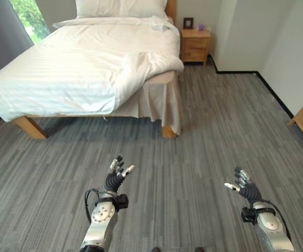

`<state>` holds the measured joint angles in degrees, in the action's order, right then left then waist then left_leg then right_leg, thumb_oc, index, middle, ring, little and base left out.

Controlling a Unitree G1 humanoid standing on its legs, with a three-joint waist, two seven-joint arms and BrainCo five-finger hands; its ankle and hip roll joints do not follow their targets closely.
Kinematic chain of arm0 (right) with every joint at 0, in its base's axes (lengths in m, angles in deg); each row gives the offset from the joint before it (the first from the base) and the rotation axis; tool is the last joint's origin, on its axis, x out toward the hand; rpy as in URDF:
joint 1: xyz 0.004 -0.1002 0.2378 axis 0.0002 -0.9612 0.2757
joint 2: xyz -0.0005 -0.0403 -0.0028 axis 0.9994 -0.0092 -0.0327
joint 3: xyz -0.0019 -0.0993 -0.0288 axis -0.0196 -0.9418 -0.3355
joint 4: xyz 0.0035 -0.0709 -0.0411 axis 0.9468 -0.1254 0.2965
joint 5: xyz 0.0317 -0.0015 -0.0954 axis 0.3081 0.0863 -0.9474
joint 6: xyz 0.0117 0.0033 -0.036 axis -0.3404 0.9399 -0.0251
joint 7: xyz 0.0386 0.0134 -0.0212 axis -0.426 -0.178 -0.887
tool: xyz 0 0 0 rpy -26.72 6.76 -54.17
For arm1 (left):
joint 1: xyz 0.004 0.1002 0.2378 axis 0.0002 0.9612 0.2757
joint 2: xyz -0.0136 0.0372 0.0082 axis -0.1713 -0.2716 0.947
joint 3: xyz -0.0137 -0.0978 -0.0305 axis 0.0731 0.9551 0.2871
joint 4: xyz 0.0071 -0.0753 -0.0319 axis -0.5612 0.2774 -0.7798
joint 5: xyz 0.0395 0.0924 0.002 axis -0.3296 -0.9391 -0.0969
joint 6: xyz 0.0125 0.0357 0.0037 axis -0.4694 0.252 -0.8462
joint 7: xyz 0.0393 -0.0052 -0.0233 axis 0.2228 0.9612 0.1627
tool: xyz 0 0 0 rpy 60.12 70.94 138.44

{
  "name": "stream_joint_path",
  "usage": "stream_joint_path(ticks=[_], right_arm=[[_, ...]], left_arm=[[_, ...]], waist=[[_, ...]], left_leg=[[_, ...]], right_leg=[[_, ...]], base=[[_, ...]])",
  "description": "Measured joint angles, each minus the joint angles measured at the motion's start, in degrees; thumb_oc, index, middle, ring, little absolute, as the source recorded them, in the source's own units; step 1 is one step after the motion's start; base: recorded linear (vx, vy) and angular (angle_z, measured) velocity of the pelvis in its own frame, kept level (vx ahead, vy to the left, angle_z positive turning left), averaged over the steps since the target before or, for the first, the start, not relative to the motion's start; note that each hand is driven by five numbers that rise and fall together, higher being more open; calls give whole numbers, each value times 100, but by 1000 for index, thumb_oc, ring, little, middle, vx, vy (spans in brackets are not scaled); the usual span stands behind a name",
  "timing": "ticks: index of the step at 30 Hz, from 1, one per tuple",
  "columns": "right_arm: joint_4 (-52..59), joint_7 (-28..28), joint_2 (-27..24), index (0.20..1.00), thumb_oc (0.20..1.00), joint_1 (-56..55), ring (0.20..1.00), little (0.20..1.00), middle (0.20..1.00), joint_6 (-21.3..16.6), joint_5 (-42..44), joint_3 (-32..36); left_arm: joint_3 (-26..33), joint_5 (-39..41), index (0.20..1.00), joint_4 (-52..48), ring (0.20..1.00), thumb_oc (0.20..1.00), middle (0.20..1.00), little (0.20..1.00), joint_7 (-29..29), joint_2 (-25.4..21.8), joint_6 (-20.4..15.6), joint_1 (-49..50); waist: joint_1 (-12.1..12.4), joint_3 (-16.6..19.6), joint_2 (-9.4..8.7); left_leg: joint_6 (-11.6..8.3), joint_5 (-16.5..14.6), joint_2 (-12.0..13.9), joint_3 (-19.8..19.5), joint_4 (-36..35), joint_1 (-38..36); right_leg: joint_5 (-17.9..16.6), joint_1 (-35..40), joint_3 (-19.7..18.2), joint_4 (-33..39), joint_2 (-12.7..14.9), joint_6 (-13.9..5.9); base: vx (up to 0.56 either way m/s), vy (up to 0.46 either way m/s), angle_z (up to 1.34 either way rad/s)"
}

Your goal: Making the bed.

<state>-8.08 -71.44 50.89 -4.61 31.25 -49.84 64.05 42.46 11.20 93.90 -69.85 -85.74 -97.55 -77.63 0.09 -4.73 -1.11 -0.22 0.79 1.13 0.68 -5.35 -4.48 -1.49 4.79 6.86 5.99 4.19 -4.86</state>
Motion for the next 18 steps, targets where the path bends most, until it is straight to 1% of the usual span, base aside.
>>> stream_joint_path(ticks=[7,10,11,12,13,14,15,16,17,18], right_arm=[[2,3,22,1000,1000,210,1000,1000,1000,2,0,-181],[2,7,25,1000,1000,278,1000,1000,1000,11,0,-226],[0,14,21,1000,1000,340,1000,1000,1000,13,-1,-249],[-48,18,15,1000,1000,433,1000,1000,1000,23,-5,-269],[-50,25,4,1000,1000,507,1000,1000,1000,30,-5,-266],[-49,35,-2,1000,1000,627,1000,1000,1000,33,-5,-269],[-38,42,83,1000,1000,677,1000,1000,1000,30,-3,-326],[-60,110,188,1000,1000,793,1000,1000,1000,25,1,-331],[-36,160,173,1000,1000,898,1000,1000,1000,21,9,-357],[-22,127,50,1000,1000,899,1000,1000,1000,81,0,-521]], left_arm=[[50,-14,1000,-14,1000,1000,1000,1000,65,-72,-2,-79],[58,-7,1000,-16,1000,1000,1000,1000,84,-75,-2,-80],[57,-6,1000,-16,1000,1000,1000,1000,86,-74,-2,-94],[43,-1,1000,-14,1000,1000,1000,1000,85,-73,-2,-161],[30,-9,1000,-13,1000,1000,1000,1000,83,-84,-1,-247],[28,-13,1000,-14,1000,1000,1000,1000,78,-132,-2,-330],[28,-12,1000,-16,1000,1000,1000,1000,82,-196,-1,-403],[66,-11,1000,-12,1000,1000,1000,1000,103,-231,0,-565],[66,-5,1000,-14,1000,1000,1000,1000,127,-223,1,-677],[-171,-15,1000,-15,1000,1000,1000,1000,58,-233,65,-830]], waist=[[14,-80,-105],[15,-84,-122],[14,-87,-126],[0,-131,-95],[-16,-220,-36],[-5,-337,18],[-41,-414,-16],[-69,-614,-133],[-123,-743,-151],[-129,-938,211]], left_leg=[[17,7,-28,82,1,192],[40,12,-73,163,1,263],[77,-8,-138,187,-1,264],[155,-35,-142,232,-28,269],[191,-10,-108,265,2,273],[222,37,-19,335,2,287],[278,14,-123,383,92,394],[518,-239,-313,566,737,720],[815,-446,-430,704,1302,1003],[810,-907,-317,738,1827,1196]], right_leg=[[-96,-243,-99,-25,20,-37],[-126,-341,-151,-30,59,-68],[-144,-358,-194,-38,103,-98],[-102,-571,-219,-428,113,-168],[-74,-853,-226,-925,89,-208],[-22,-1217,-223,-1561,76,-256],[-47,-1467,-184,-2025,91,-319],[-44,-1915,-190,-2835,259,-325],[-83,-2232,-219,-3422,413,-423],[-347,-3046,-276,-5083,425,-605]], base=[[1,83,-7],[4,100,-11],[-34,217,-22],[-40,184,-24],[-145,206,-30],[-130,187,-20],[-111,239,-15],[-12,131,0],[63,114,-7],[75,68,3]])
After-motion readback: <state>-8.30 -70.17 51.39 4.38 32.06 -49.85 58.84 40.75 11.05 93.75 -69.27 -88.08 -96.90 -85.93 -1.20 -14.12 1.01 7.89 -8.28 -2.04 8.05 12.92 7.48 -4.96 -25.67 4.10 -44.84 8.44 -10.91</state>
